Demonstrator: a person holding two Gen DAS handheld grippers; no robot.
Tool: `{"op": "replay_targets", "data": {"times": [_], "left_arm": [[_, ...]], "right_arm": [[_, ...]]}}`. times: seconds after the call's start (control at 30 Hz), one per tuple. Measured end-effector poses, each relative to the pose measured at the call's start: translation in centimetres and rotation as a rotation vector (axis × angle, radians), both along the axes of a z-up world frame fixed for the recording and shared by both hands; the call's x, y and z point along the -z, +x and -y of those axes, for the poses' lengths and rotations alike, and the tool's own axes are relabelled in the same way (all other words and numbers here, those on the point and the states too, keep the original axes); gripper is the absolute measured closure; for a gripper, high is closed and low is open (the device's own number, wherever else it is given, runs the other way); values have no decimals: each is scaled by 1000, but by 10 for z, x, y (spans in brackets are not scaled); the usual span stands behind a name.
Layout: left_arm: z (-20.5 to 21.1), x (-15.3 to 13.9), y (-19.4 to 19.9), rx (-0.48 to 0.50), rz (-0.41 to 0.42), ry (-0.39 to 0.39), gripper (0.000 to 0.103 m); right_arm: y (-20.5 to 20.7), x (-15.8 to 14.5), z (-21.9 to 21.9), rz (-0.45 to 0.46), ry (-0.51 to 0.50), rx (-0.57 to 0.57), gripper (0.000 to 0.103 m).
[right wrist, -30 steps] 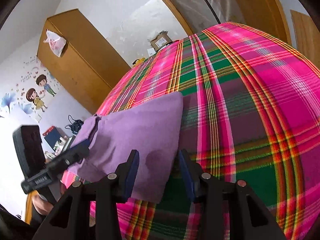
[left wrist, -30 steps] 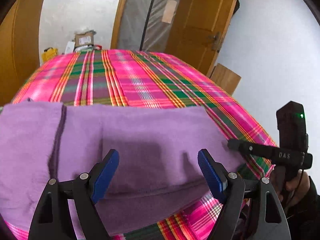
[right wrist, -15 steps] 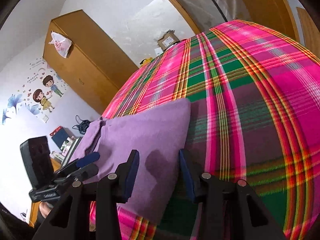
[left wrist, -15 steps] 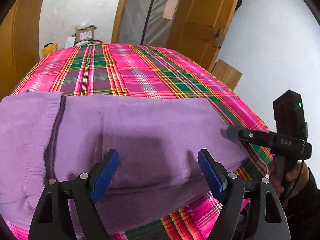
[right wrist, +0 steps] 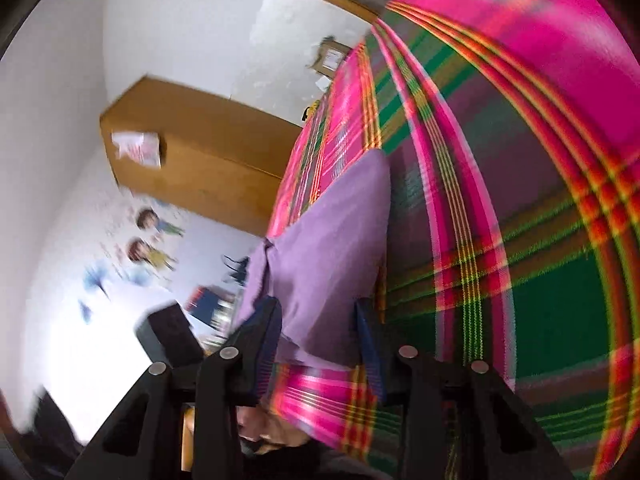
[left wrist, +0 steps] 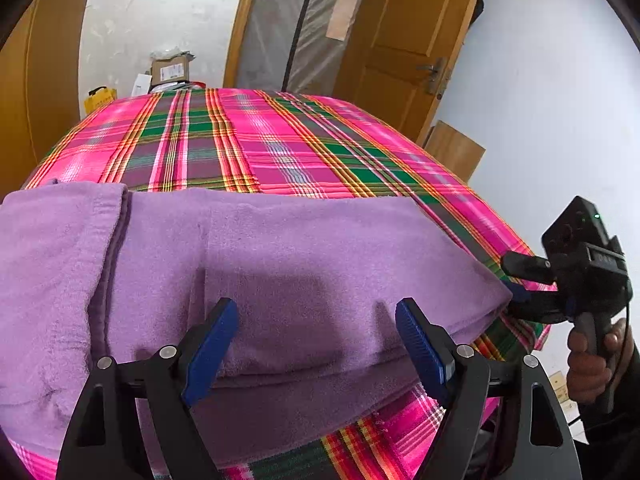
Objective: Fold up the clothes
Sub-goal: 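Grasp the sweatshirt edge with the right gripper and lift it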
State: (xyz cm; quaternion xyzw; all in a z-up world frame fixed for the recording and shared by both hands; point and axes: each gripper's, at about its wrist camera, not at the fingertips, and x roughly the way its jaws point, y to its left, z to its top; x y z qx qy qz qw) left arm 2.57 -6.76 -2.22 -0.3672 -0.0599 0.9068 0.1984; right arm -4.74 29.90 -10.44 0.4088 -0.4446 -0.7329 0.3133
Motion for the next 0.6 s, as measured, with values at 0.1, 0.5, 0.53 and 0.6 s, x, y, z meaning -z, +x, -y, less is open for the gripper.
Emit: {"op": "replay_targets", "data": {"times": [0.1, 0.5, 0.53, 0.6], "left_arm": [[0, 0, 0, -1, -1, 0, 21], [1, 0, -1, 4, -2, -2, 21], [1, 0, -1, 6, -2, 1, 21], [2, 0, -1, 7, -1, 8, 21]], "right_arm": [[-2, 0, 4, 17, 7, -1, 66], [-1, 5, 11, 73, 95, -8, 80], [-2, 6, 11, 72, 93, 0, 82], [-4, 5, 14, 76, 112, 5, 85]]}}
